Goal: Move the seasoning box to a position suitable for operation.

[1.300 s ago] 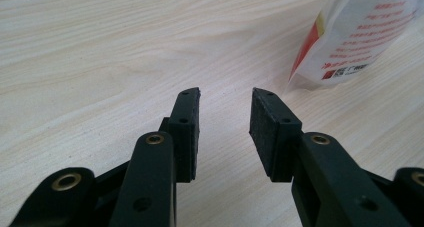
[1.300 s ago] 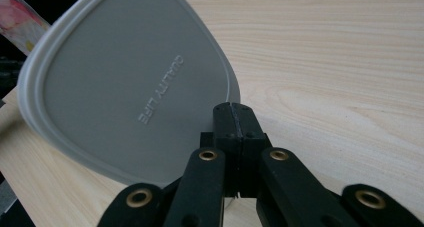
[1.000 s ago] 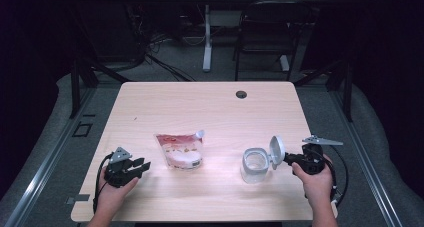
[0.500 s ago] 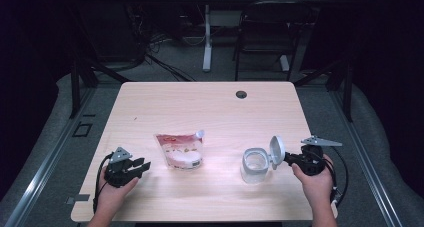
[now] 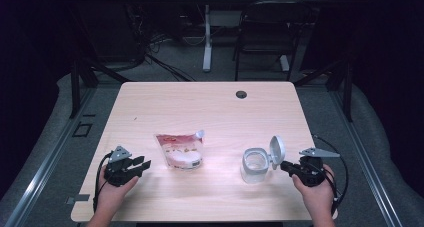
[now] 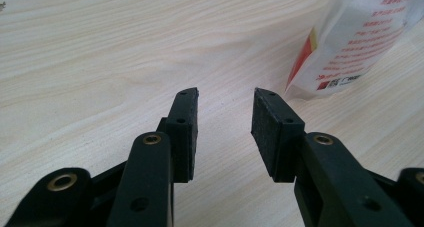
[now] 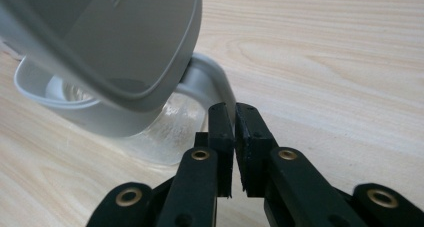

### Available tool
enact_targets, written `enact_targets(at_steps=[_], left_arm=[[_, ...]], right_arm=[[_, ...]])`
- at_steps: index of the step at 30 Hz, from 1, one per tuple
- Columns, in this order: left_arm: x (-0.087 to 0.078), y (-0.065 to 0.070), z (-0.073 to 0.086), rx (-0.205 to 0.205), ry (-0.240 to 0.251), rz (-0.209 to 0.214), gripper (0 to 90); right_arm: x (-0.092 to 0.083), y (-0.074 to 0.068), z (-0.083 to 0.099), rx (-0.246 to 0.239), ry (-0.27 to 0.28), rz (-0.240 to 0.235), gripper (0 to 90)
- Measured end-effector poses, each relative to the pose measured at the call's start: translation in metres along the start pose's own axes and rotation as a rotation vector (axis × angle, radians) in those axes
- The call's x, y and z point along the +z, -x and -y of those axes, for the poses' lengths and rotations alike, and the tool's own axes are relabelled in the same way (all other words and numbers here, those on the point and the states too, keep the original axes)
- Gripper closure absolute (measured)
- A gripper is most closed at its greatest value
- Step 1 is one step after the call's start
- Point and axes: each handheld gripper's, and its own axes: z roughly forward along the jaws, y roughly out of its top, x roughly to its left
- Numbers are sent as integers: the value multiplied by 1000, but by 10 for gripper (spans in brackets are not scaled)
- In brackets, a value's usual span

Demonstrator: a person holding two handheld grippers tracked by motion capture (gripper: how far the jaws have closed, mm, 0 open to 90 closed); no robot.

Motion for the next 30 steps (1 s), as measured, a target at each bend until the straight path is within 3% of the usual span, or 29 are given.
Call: enact_targets(at_steps=[7,17,30], left_arm=[[-1,0,1,0,0,-1,634],[0,0,2,-2,-3,-3,634],[-1,-1,5,-7,-14,-11,634]], right_arm=[[8,-7,5,-27,-30,11,799],[14,-6,3,-21,-24,0,810],[22,-1,-5,-21,3,25,802]])
